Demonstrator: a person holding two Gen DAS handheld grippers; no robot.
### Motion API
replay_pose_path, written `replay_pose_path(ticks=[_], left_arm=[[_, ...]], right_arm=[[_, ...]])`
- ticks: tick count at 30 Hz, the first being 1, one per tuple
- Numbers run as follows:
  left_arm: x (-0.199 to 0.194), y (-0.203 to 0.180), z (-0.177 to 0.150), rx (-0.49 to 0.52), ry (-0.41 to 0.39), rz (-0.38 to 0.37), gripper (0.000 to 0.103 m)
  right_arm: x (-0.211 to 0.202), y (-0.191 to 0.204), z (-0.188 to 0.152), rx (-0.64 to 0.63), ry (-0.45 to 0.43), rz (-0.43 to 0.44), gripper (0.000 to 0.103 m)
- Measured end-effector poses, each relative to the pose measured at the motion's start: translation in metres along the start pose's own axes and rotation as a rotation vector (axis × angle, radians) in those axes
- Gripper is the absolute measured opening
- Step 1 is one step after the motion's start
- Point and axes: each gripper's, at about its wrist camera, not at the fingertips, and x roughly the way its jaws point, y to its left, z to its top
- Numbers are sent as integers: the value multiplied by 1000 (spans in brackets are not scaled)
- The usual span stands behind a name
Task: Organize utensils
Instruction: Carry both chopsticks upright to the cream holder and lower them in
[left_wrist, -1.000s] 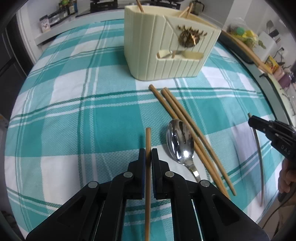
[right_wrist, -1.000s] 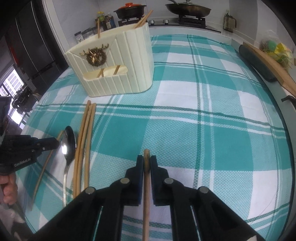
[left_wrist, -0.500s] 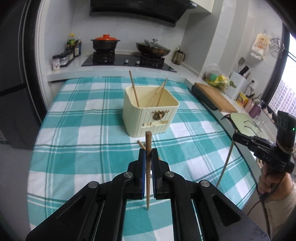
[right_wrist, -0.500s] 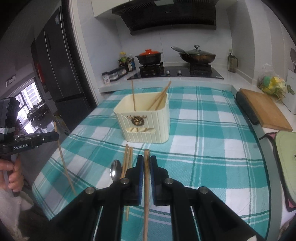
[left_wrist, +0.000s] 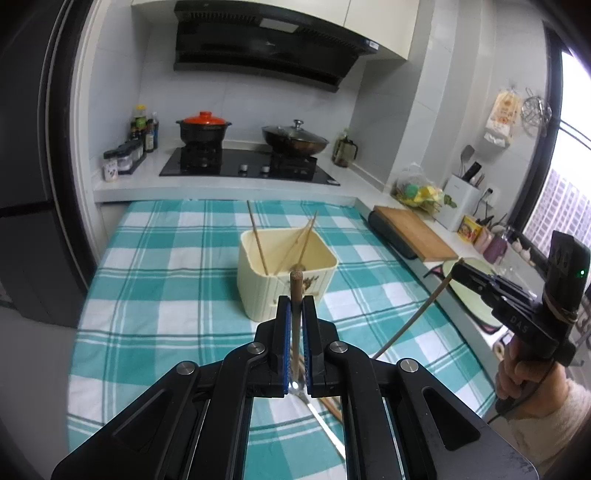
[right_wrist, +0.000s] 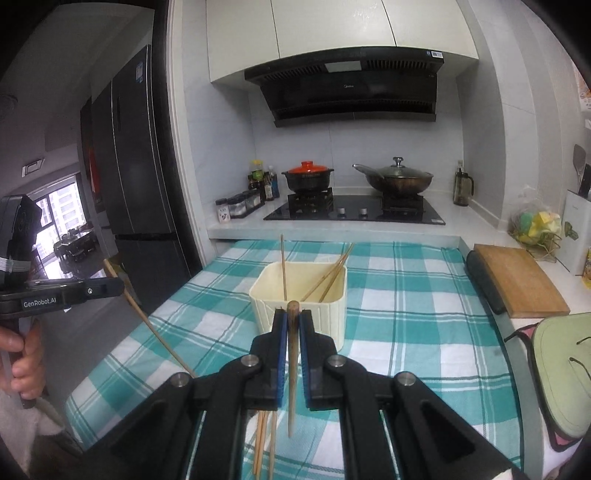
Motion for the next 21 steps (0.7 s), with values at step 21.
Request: replay_pose_path(ticks=[21], left_arm=[[100,10,121,-13,-87,134,4]], right_arm=[[97,-12,120,-7,-173,-89,7]])
